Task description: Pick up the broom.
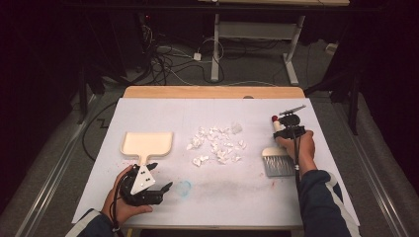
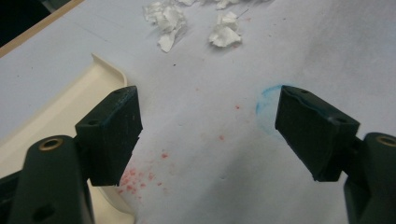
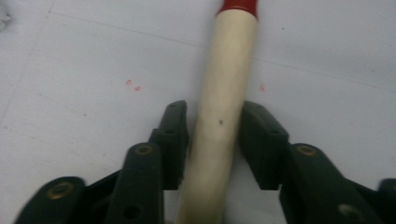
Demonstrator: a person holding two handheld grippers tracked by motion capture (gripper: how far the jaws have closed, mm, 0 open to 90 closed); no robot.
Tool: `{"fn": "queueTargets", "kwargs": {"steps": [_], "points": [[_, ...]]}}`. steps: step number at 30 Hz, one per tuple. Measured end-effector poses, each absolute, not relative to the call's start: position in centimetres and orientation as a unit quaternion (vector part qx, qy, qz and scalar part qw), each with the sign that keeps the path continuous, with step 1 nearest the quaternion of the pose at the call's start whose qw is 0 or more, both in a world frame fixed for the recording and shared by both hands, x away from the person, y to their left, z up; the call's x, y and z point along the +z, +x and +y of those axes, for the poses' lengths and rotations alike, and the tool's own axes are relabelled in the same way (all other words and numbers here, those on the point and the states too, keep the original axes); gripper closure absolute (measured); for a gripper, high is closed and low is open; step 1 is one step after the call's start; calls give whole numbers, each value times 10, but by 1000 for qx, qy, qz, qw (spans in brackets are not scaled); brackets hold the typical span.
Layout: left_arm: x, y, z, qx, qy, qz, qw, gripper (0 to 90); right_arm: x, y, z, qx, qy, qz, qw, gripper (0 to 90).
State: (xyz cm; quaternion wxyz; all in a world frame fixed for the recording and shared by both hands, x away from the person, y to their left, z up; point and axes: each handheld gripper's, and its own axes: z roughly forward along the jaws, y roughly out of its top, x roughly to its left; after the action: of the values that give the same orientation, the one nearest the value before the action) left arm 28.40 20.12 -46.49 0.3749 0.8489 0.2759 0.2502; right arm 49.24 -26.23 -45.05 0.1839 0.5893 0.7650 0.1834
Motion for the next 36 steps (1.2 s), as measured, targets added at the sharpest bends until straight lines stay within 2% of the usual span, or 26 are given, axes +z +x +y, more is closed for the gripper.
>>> {"fn": "queueTargets", "kwargs": {"steps": [16,19,27,36], "points": [[-464,284,205,255,846,285,372,221,-450,490,-265,209,603,747,186,705],[-465,284,205,255,845,288,371,221,-445,486,-270,226,600,741,201,706],[-464,283,205,265,842,293,368,221,-425,456,-282,316,568,721,240,707],[-458,285,200,271,838,291,374,217,-397,416,-287,401,514,712,262,708]]}}
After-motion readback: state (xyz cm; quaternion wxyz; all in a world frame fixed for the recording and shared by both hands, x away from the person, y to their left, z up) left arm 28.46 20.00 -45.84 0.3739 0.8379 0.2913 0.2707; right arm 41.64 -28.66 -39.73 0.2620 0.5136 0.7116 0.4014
